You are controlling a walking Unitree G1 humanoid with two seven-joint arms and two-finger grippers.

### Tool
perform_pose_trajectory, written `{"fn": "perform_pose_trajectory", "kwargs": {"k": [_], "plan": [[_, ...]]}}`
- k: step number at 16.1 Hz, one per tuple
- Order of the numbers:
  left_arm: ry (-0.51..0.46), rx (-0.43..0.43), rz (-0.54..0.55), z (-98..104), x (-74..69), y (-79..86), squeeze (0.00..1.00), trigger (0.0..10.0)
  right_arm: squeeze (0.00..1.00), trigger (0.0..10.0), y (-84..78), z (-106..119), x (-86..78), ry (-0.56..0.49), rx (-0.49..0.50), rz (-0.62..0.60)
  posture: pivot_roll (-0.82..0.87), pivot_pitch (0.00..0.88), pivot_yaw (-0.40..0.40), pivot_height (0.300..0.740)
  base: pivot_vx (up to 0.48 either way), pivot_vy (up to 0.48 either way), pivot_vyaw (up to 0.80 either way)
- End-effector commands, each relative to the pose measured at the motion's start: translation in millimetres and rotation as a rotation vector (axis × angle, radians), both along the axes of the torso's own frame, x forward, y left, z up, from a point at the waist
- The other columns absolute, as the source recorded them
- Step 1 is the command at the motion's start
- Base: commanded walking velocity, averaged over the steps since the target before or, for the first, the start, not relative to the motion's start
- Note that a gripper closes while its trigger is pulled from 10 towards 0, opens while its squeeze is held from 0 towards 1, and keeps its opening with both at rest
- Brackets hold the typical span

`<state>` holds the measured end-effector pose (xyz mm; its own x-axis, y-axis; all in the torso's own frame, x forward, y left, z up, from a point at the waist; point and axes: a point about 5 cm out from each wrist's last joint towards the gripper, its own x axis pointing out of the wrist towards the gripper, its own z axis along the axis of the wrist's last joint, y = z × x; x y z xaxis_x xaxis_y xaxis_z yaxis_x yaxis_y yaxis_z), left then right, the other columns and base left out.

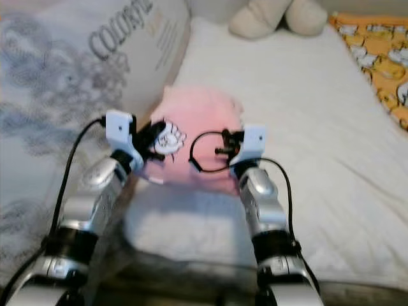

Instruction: Clean up the room

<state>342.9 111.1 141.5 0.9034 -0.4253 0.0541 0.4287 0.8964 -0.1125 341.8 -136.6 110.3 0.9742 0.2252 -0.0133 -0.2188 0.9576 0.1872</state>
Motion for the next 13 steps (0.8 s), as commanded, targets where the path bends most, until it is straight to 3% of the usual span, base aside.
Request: {"fn": "perform_pose_trajectory", "kwargs": {"k": [1, 4, 13], "plan": [[-0.046, -0.005, 0.091, 12.5, 7.5, 26.8, 0.00, 0.0, 0.00, 0.0, -15.1, 3.8, 2.3, -0.016, 0.017, -0.063, -0.05, 0.000, 0.060, 0.740, 0.000, 0.000, 0.00], [-0.032, 0.026, 0.122, 18.2, 23.3, 42.2, 0.00, 0.0, 0.00, 0.0, -13.3, 7.9, 9.6, -0.013, 0.016, -0.044, -0.04, 0.000, 0.058, 0.740, 0.000, 0.000, 0.00], [0.021, 0.054, 0.171, 26.0, 54.1, 37.3, 0.00, 0.0, 0.00, 0.0, -28.6, 18.0, 33.7, 0.008, -0.076, -0.068, -0.05, 0.000, 0.062, 0.740, 0.000, 0.000, 0.00]]}}
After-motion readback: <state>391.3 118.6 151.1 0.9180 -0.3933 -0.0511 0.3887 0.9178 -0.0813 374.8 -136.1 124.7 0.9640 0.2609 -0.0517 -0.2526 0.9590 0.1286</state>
